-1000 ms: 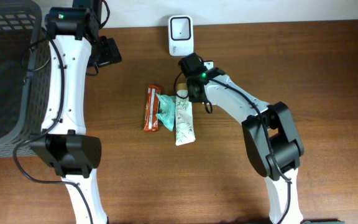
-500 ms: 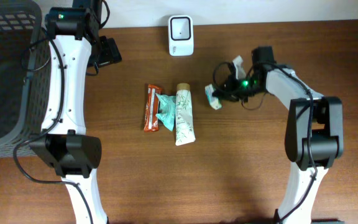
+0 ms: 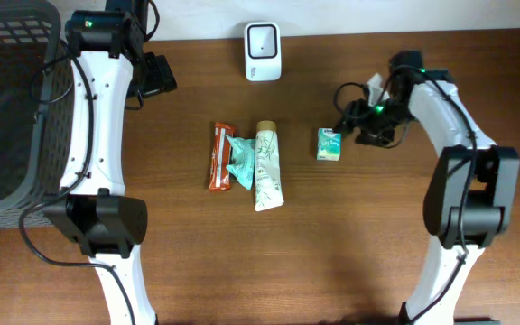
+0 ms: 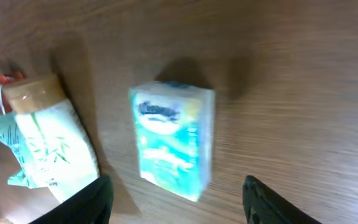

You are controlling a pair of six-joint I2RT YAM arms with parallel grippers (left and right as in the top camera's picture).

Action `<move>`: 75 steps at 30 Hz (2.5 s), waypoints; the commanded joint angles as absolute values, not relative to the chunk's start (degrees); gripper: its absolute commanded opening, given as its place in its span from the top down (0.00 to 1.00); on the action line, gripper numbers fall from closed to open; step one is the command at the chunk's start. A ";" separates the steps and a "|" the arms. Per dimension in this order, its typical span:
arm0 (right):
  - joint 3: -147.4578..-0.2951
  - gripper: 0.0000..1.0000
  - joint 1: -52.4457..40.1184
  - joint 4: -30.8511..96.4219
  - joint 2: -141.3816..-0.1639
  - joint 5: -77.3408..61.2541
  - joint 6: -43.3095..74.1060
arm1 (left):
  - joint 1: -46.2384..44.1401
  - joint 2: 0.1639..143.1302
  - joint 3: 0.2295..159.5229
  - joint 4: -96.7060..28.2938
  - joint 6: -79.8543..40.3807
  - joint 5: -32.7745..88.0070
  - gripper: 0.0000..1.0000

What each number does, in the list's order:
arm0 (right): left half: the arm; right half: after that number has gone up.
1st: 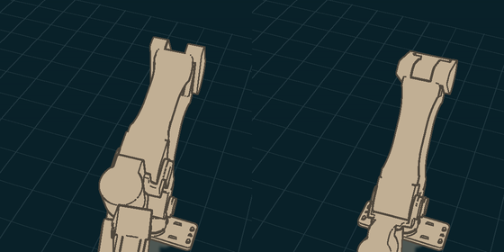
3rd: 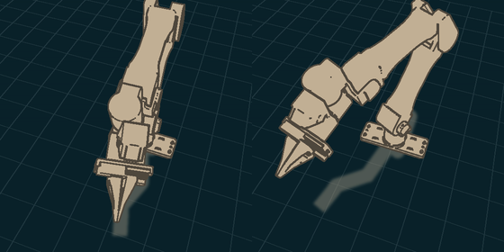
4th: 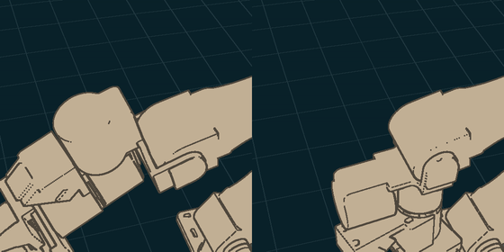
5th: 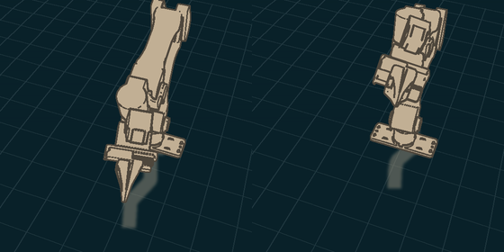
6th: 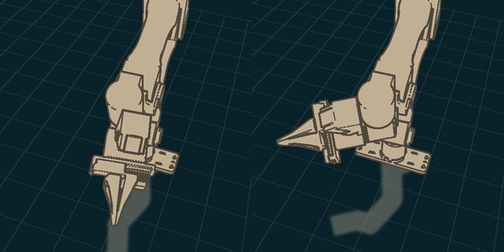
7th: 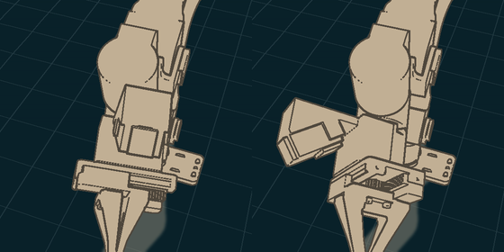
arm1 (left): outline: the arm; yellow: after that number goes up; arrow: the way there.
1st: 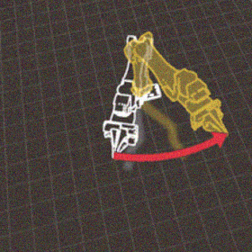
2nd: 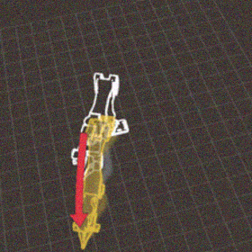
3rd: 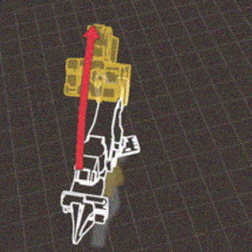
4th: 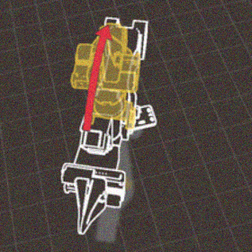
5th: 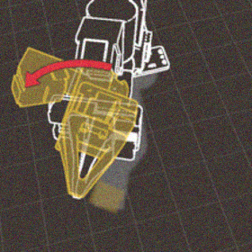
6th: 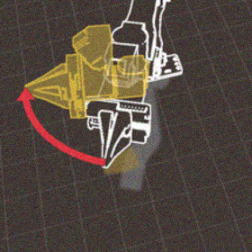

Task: Scan the item barcode
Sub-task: 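Hold the Kleenex pack up in front of the scanner with the right gripper, then move the Kleenex pack to the right edge of the table and release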

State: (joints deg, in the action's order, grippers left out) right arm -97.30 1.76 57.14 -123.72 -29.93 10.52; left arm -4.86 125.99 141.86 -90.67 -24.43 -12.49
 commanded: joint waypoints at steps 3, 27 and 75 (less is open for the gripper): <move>-92.68 0.36 -1.52 52.36 -124.97 -27.99 11.64 | -4.97 125.43 142.21 -90.74 -23.92 -13.13 0.01; -118.65 0.96 -18.22 55.02 -126.04 11.42 11.00 | -4.97 125.43 142.21 -90.74 -23.92 -13.13 0.01; -120.03 0.01 17.04 68.36 -132.60 -38.79 9.21 | -5.08 125.43 142.21 -90.74 -23.92 -13.13 0.01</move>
